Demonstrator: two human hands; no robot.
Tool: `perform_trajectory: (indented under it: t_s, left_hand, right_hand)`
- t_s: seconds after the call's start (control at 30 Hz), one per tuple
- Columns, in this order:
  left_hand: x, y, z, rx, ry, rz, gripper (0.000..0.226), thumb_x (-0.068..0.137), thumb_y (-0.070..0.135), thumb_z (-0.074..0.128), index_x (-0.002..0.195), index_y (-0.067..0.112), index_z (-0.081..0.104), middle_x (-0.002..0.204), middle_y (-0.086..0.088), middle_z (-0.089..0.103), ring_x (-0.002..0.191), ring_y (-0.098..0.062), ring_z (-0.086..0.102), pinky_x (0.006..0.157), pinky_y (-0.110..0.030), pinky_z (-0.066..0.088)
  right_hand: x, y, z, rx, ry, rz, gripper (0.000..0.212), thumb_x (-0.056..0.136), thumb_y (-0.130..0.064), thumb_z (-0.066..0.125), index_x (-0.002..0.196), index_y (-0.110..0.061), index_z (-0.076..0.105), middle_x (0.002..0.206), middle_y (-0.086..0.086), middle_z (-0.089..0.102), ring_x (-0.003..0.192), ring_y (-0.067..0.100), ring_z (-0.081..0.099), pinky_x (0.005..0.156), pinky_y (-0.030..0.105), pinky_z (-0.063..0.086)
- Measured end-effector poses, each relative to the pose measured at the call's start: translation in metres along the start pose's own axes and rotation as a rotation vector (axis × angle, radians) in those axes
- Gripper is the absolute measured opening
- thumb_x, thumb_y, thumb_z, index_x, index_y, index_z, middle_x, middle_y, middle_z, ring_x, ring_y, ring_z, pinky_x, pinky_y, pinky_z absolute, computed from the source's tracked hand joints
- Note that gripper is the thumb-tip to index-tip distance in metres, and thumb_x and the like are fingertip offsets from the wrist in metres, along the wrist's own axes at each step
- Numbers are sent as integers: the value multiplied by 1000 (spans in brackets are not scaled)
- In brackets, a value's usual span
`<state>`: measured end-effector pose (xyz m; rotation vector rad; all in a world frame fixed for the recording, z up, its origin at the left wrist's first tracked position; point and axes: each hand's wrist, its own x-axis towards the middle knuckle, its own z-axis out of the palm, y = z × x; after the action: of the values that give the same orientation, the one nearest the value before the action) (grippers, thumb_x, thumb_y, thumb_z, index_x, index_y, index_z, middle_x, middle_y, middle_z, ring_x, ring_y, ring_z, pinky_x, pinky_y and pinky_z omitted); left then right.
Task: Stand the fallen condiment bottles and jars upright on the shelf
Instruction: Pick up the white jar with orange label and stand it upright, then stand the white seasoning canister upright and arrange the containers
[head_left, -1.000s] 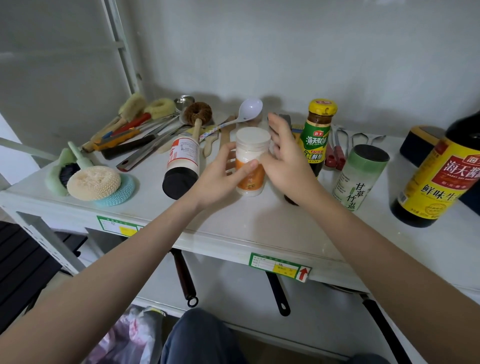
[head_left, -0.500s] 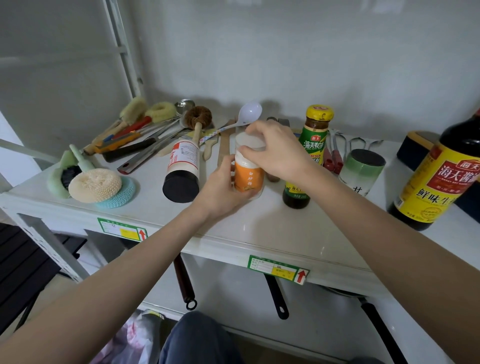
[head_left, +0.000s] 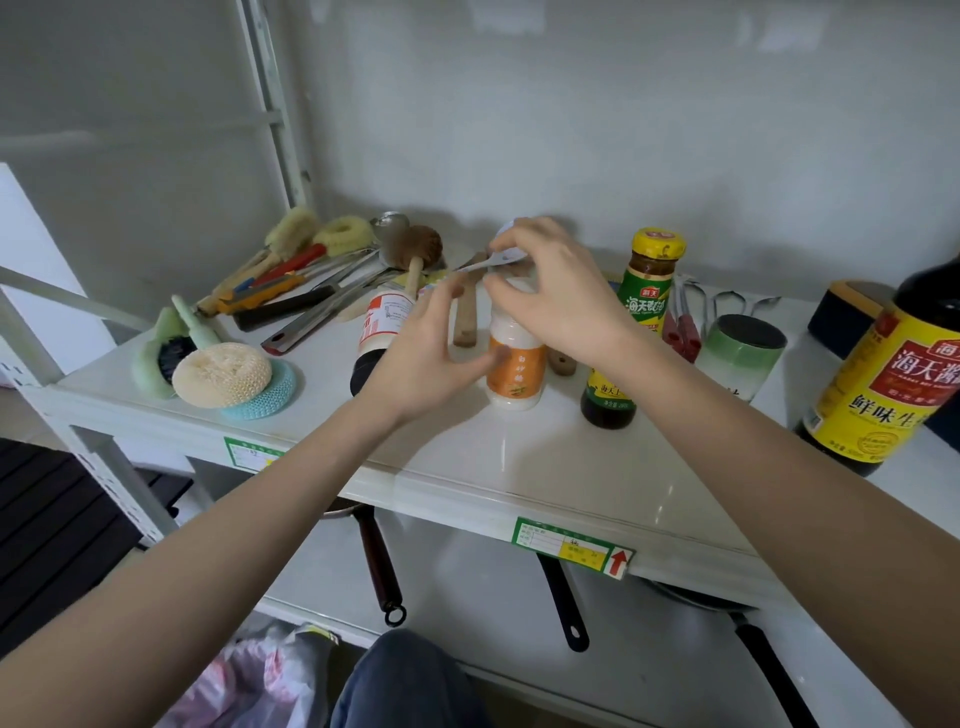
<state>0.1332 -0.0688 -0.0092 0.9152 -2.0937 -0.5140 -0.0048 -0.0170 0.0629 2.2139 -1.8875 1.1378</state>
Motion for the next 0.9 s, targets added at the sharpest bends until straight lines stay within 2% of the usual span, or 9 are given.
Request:
perform_trajectory:
  t_s: [0.07, 0.23, 0.33, 0.43, 0.53, 0.63, 0.7, 0.83, 0.9]
  left_hand:
    - [0, -5, -13, 84, 67, -13, 69, 80, 36, 68, 137, 11, 37, 140, -10, 45, 134, -22, 38, 100, -15, 26]
    - [-4, -28, -42, 101, 95, -246, 49, 92, 33, 50, 136, 12, 42, 141, -10, 43, 131, -20, 38, 95, -19, 26]
    - [-11, -43, -52, 23, 81, -393, 45, 96, 37, 40, 135, 15, 43, 142, -9, 43, 131, -21, 39, 102, -30, 29]
    - [-16, -54, -56, -24, 19, -505, 52, 95, 47, 37, 136, 15, 41, 142, -9, 46, 129, -23, 42, 98, -30, 30]
    - [-20, -58, -56, -56, -68, -563, 57, 93, 53, 35, 138, 17, 38, 138, -10, 51, 125, -26, 48, 103, -34, 35]
    - [-22, -59, -56, -66, -123, -594, 54, 93, 53, 33, 136, 21, 38, 131, -14, 56, 113, -32, 56, 101, -43, 43]
    - [-22, -59, -55, -118, -99, -595, 50, 95, 48, 32, 135, 21, 40, 131, -14, 55, 108, -30, 57, 94, -41, 49]
    - [-22, -59, -53, -189, -3, -527, 40, 97, 31, 29, 129, 20, 49, 134, -9, 53, 120, -24, 49, 97, -29, 38]
    - [-23, -61, -53, -247, 16, -537, 46, 89, 28, 29, 128, 23, 52, 130, -11, 56, 119, -28, 53, 103, -38, 42]
  right_hand:
    - [3, -9, 4, 20, 28, -35, 29, 87, -17, 54, 114, -10, 60, 128, 9, 50, 125, 20, 44, 84, 13, 27]
    - [8, -31, 27, 93, 9, -86, 27, 85, -8, 53, 111, -6, 61, 122, 11, 54, 111, 19, 53, 74, -6, 27]
    - [10, -36, 48, 129, -61, -49, 31, 85, -10, 54, 115, -8, 57, 120, 12, 55, 108, 23, 54, 78, 11, 31]
    - [8, -38, 71, 137, -171, 58, 36, 88, -22, 53, 122, -9, 51, 129, 15, 49, 117, 27, 49, 91, 25, 33]
    - [6, -38, 92, 101, -282, 173, 55, 90, -39, 47, 135, -11, 36, 131, 15, 47, 119, 30, 49, 96, 40, 42]
    - [4, -38, 103, 164, -387, 326, 59, 88, -49, 42, 136, -16, 32, 133, 15, 43, 118, 32, 48, 95, 42, 43]
    - [4, -36, 108, 215, -420, 389, 62, 86, -54, 41, 136, -19, 30, 132, 14, 46, 117, 31, 49, 96, 43, 44]
    - [3, -37, 116, 272, -435, 443, 76, 73, -67, 43, 138, -32, 23, 135, 14, 45, 121, 31, 47, 100, 47, 42]
    - [1, -36, 117, 275, -424, 448, 87, 66, -71, 50, 139, -33, 20, 136, 12, 44, 122, 31, 47, 101, 46, 43]
